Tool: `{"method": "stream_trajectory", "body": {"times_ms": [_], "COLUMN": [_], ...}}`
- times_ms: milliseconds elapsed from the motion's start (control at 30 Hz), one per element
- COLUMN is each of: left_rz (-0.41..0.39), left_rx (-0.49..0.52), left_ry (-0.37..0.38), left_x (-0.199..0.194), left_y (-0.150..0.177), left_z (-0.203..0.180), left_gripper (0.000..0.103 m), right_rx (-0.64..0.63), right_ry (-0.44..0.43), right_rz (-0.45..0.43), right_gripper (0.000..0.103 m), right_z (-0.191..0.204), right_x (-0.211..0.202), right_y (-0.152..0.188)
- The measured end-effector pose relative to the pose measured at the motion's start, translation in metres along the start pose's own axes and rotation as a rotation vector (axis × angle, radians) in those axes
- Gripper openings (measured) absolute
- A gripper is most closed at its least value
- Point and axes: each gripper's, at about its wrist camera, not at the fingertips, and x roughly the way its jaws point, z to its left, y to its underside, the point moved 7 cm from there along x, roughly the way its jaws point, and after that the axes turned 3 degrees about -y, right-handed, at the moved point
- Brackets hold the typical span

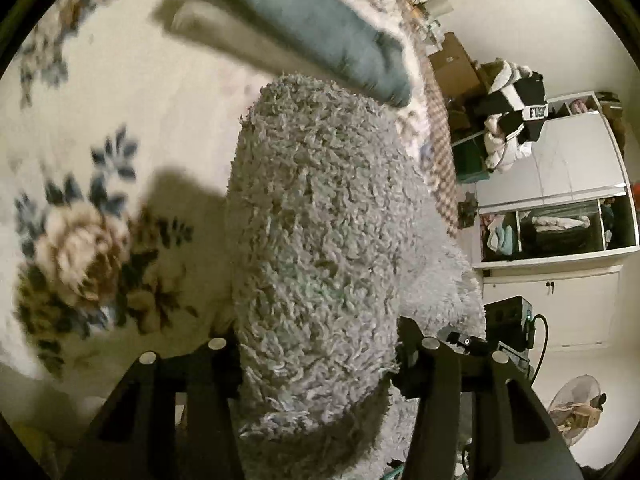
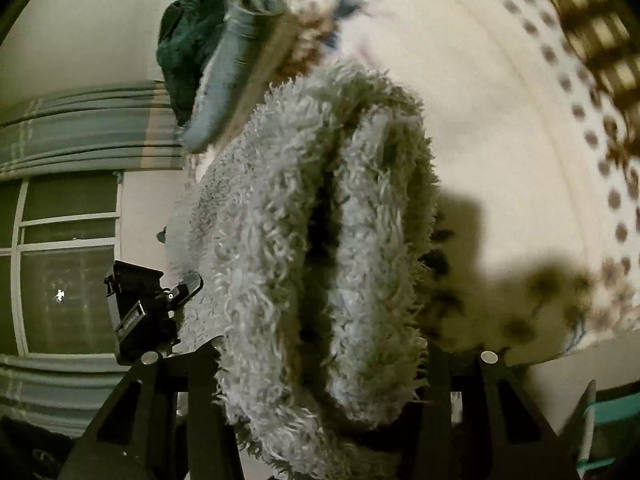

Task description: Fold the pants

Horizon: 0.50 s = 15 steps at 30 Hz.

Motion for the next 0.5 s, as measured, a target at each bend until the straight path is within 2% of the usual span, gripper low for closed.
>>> {"method": "stream_trajectory", "body": {"times_ms": [167,300,400,467,500], "left_rz": [-0.059,-0.11,-0.131,-0.121,-0.105], "left_rx": [0.021,0.025,0.055,0.099,0.115], "left_ry": [-0.013,0.028,0.024,-0.016,-0.068], "left_x": [-0.03,-0.042,-0.041,-0.031,-0.02], "left_y": [-0.055,-0.132,-0.183,-0.213,-0.227], "left_z": [-0.029,-0.048,-0.051,-0.038,-0.023], "left_gripper": [0.048,0.048,0.048,0.048,0.047], "right_rx": [-0.053,-0.089,-0.127,-0.107,-0.104], "right_ry": [0.021,0.007,0.019,0.036,0.082], "right_rz": [-0.022,-0.075,-0.114,-0.098,-0.075], "right_gripper": [0.046,0.044,0.043,0.043,0.043], "right_z": [0.07,0.138,0.183,0.196,0.192], "right_x": [-0.022,-0.028,-0.011,0.006,0.015], "right_y": [-0.035,-0.095,-0.153,-0.181,-0.192]}}
